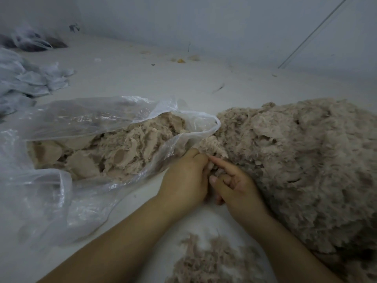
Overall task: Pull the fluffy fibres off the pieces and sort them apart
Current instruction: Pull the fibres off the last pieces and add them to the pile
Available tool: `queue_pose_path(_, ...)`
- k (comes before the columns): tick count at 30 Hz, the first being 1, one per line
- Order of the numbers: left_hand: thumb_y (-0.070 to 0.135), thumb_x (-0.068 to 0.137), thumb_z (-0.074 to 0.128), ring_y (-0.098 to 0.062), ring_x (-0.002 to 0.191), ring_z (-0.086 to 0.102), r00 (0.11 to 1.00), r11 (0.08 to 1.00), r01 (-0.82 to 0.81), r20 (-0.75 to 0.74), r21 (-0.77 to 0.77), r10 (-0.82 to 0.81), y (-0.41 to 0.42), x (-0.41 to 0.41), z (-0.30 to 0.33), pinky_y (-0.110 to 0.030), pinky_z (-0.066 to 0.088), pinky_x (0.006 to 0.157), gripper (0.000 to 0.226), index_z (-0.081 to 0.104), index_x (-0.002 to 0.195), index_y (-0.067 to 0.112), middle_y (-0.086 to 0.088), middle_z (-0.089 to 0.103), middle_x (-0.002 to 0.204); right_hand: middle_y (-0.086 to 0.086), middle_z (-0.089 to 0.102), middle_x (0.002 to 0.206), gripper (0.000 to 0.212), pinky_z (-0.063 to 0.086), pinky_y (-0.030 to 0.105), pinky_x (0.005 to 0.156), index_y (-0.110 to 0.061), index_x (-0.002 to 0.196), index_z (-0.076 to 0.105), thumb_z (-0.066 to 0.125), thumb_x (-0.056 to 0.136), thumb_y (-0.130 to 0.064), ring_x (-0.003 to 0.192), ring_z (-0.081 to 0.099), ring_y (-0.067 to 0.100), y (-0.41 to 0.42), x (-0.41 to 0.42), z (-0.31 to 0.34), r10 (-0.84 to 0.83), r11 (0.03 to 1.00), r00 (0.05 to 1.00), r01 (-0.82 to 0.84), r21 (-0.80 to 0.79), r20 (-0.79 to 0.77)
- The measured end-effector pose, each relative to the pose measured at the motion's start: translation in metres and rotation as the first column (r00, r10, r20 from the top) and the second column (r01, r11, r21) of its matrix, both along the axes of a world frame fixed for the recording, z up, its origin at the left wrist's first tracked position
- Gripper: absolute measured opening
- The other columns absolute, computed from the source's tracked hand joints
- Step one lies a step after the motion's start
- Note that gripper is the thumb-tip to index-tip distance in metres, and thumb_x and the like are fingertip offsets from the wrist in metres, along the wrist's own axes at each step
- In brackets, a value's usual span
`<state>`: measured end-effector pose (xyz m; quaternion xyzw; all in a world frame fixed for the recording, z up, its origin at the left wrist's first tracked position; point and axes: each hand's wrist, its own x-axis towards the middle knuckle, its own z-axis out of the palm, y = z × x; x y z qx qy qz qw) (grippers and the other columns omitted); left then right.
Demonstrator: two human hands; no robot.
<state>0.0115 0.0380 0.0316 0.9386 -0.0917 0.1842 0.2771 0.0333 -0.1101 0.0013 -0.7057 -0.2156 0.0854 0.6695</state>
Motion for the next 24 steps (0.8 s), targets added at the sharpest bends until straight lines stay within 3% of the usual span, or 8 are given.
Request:
queue_pose_path(3, 0.014, 0.085, 0.048, -0.021, 0.069, 0.051, 0.994, 0.991, 0.11, 0.033, -0.077, -0.107, -0.001, -0.009, -0.007, -0.041, 0.046, 0.057, 0.01, 0.055, 0.08, 0.009, -0.001, 0.048, 0.088, 0.002, 0.052, 0.054, 0.053, 0.046, 0.021, 0.053, -0.05, 0.125, 0.059, 0.055, 0.088, -0.013, 0.052, 0.051, 0.01, 0.0, -0.001, 0.002, 0.064, 0.998, 0.998, -0.064, 0.005, -0.003)
queue_pose_path(6, 0.011, 0.094, 0.056, -0.01, 0.071, 0.049, 0.993, 0.966, 0.097, 0.096, -0.239, -0.075, 0.003, -0.008, -0.008, -0.026, 0.042, 0.064, 0.02, 0.052, 0.074, 0.01, 0.001, 0.051, 0.08, 0.003, 0.048, 0.055, 0.047, 0.045, 0.025, 0.053, -0.051, 0.115, 0.065, 0.053, 0.085, -0.017, 0.054, 0.046, 0.013, 0.0, 0.001, 0.003, 0.067, 0.998, 0.997, -0.068, -0.02, -0.038)
queue_pose_path(9, 0.014, 0.095, 0.054, -0.018, 0.072, 0.055, 0.982, 0.926, 0.136, 0.173, -0.351, -0.079, 0.003, -0.01, -0.003, -0.035, 0.045, 0.065, 0.023, 0.059, 0.075, 0.003, -0.004, 0.057, 0.076, 0.009, 0.048, 0.062, 0.034, 0.041, 0.031, 0.052, -0.037, 0.109, 0.069, 0.051, 0.087, -0.017, 0.057, 0.042, 0.02, 0.002, 0.002, 0.002, 0.099, 0.993, 0.994, -0.102, -0.055, -0.049)
queue_pose_path(12, 0.017, 0.097, 0.049, -0.022, 0.07, 0.055, 0.965, 0.871, 0.197, 0.246, -0.449, -0.091, 0.0, -0.015, 0.0, -0.04, 0.046, 0.063, 0.028, 0.057, 0.074, 0.002, -0.007, 0.056, 0.075, 0.009, 0.054, 0.065, 0.026, 0.043, 0.026, 0.051, -0.035, 0.104, 0.071, 0.055, 0.086, -0.024, 0.057, 0.045, 0.017, 0.005, 0.002, 0.001, 0.06, 0.996, 0.995, -0.065, -0.058, -0.081)
queue_pose_path(17, 0.013, 0.097, 0.047, -0.034, 0.06, 0.06, 0.985, 0.662, 0.173, 0.143, -0.729, -0.1, 0.0, -0.02, 0.001, -0.051, 0.052, 0.058, 0.025, 0.059, 0.081, -0.002, -0.013, 0.063, 0.072, -0.011, 0.06, 0.056, 0.017, 0.048, 0.024, 0.052, -0.04, 0.087, 0.072, 0.056, 0.083, -0.039, 0.051, 0.052, 0.002, 0.001, 0.004, 0.002, -0.021, 0.993, 0.995, 0.01, -0.118, -0.097)
queue_pose_path(21, 0.014, 0.097, 0.048, -0.033, 0.06, 0.063, 0.99, 0.569, 0.144, 0.122, -0.81, -0.077, -0.002, -0.022, 0.002, -0.043, 0.055, 0.058, 0.024, 0.059, 0.081, -0.001, -0.014, 0.065, 0.067, -0.01, 0.055, 0.051, 0.021, 0.048, 0.021, 0.051, -0.049, 0.084, 0.07, 0.056, 0.08, -0.035, 0.047, 0.052, 0.003, -0.001, 0.005, 0.004, -0.062, 0.993, 0.986, 0.045, -0.108, -0.155)
queue_pose_path(24, 0.019, 0.092, 0.054, -0.037, 0.059, 0.061, 0.995, 0.533, 0.082, 0.039, -0.842, -0.092, 0.0, -0.018, -0.002, -0.04, 0.054, 0.056, 0.024, 0.054, 0.081, -0.002, -0.02, 0.062, 0.065, -0.009, 0.054, 0.052, 0.016, 0.05, 0.027, 0.054, -0.034, 0.085, 0.071, 0.058, 0.078, -0.039, 0.048, 0.053, 0.006, -0.003, 0.007, 0.003, -0.091, 0.988, 0.982, 0.069, -0.135, -0.166)
